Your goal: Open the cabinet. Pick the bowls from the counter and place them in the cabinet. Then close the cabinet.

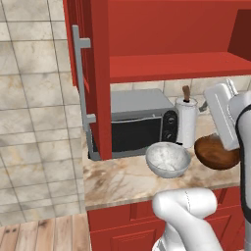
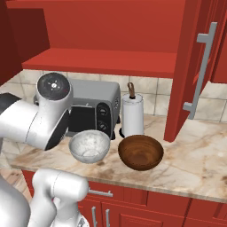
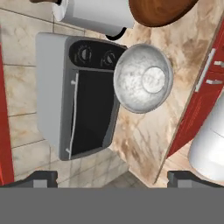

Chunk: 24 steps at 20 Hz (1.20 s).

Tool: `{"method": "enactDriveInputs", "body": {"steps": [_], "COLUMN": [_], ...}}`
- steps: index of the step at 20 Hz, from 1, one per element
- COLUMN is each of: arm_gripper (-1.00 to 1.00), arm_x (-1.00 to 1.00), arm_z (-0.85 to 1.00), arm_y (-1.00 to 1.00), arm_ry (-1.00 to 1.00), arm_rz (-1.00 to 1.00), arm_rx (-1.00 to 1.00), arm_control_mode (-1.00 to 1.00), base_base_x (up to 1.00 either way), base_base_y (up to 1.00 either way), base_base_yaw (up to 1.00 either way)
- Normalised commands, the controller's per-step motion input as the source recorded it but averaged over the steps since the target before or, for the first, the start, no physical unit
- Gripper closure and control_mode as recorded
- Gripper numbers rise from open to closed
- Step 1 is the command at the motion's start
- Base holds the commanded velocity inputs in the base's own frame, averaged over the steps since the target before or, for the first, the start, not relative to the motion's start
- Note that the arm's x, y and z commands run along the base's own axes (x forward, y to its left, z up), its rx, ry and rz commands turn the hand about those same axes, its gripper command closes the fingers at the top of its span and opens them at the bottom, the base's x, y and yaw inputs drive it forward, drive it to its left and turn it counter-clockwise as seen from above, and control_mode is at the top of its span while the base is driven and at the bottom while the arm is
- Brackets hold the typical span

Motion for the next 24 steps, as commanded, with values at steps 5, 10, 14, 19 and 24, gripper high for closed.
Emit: {"method": "enactDriveInputs", "body": {"steps": [5,10,14,19,24], "arm_gripper": [-1.0,-1.0,-1.0,-1.0,-1.0], "arm_x": [0.2,0.12,0.29,0.36,0.23], "arm_z": [-0.4,-0.49,-0.41,-0.4,-0.38], "arm_y": [-0.17,-0.1,-0.09,-0.16,-0.29], "arm_ry": [-0.02,0.0,0.0,0.0,0.08], "arm_rz": [0.08,0.03,0.03,0.06,0.05], "arm_rx": [-0.12,-0.2,-0.17,-0.13,-0.06], "arm_control_mode": [-1.0,-1.0,-1.0,-1.0,-1.0], "base_base_x": [0.0,0.0,0.0,0.0,0.0], "base_base_y": [0.0,0.0,0.0,0.0,0.0], "base_base_yaw": [0.0,0.0,0.0,0.0,0.0]}}
